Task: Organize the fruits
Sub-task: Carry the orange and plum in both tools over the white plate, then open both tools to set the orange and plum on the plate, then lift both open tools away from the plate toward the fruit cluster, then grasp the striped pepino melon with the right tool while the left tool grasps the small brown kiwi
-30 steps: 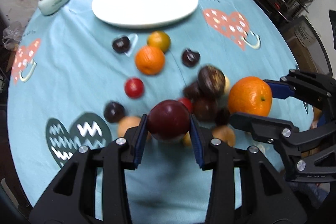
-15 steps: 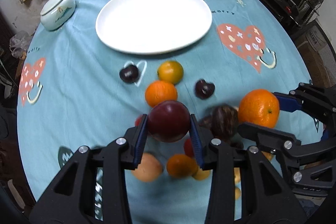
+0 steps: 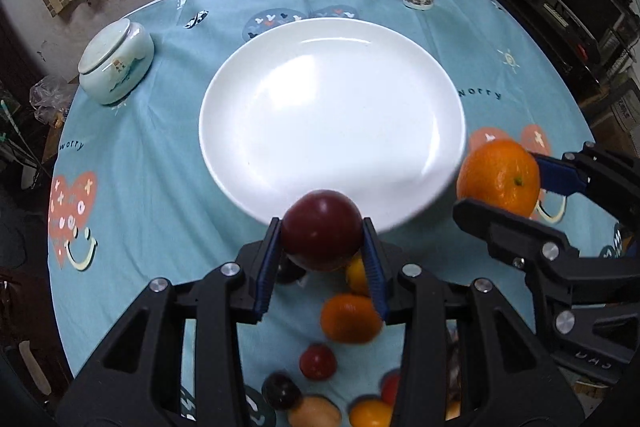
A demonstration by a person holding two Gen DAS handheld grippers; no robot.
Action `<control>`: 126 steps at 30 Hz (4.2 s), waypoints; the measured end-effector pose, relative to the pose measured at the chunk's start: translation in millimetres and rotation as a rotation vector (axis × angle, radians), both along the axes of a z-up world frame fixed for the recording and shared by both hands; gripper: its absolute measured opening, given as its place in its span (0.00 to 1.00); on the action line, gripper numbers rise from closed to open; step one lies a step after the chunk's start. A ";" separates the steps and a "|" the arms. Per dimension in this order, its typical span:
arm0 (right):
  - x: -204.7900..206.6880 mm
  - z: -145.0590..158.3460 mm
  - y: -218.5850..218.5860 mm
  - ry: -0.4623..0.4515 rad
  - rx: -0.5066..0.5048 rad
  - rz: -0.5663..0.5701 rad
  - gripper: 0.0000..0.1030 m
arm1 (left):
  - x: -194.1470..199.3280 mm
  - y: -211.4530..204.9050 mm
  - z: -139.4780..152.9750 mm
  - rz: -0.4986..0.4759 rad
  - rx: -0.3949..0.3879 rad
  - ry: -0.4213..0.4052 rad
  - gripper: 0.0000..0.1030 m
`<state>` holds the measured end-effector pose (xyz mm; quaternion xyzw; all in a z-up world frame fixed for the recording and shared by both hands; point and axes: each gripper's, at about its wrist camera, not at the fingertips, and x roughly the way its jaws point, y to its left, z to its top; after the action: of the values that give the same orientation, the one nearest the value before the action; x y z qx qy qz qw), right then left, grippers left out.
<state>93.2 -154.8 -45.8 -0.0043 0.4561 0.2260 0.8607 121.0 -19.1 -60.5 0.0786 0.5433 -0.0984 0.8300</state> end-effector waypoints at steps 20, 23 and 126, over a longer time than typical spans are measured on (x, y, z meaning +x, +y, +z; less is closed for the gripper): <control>113.0 -56.5 -0.5 0.093 -0.074 -0.096 0.44 | 93.7 -1.4 -60.6 0.080 0.135 0.048 0.40; 120.3 -61.9 -0.6 0.129 -0.066 -0.104 0.44 | 96.6 -2.9 -57.1 0.084 0.146 0.015 0.52; -201.2 -100.6 -35.6 0.154 -0.229 0.144 0.42 | -228.1 -46.1 -84.0 -0.235 -0.080 0.264 0.76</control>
<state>-108.0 -190.5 -146.4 -0.1178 0.5421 0.2335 0.7986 -107.0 -65.2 -144.5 0.0948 0.6301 -0.2257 0.7369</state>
